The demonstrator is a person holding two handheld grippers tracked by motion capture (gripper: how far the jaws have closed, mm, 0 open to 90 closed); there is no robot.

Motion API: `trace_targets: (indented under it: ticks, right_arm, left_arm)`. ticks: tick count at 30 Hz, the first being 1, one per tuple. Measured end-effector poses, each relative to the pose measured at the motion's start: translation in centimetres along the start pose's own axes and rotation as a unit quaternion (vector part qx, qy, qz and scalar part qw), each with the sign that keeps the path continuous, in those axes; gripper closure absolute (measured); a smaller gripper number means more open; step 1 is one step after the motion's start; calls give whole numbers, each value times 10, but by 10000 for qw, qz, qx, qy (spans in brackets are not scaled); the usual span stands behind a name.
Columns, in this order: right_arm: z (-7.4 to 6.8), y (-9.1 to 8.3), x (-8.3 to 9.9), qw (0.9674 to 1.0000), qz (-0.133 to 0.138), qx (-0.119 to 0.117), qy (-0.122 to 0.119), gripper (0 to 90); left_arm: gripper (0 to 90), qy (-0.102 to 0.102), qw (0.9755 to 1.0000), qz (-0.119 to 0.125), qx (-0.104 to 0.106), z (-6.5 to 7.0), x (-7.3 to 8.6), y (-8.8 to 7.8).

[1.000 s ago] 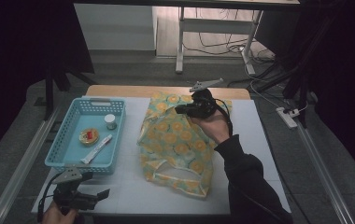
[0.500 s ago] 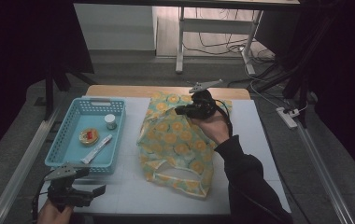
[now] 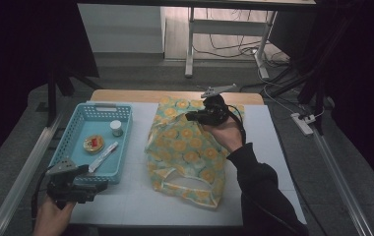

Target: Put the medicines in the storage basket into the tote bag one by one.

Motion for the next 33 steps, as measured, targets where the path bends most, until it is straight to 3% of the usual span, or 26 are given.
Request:
trace_targets:
  ticks: [3,15,21,27,33]
  right_arm:
    - [0,0,0,10000,0,3,13,900]
    - [1,3,2,10000,-34,9,-3,900]
    - [1,3,2,10000,-36,6,-15,900]
    - [1,3,3,10000,-45,20,-40,900]
    - [1,2,4,10000,-53,26,-50,900]
  left_arm:
    - [12,-24,9999,-36,-128,-6,-4,1]
    - [2,-92,9995,-152,-271,-31,-20,13]
    - [0,-5,9988,-305,-384,-43,-31,23]
    - [0,-95,9973,-408,-605,-60,-41,31]
    - [0,-207,9942,-612,-865,-74,-49,35]
Point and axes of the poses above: each handheld gripper's, and its own axes: y roughly forward along the jaws, x roughly out of its underside, z roughly to its right, the point moved 1 cm from there along y, roughly forward along the jaws, and after that the axes turned 5 degrees about y, right-handed, at the moved point
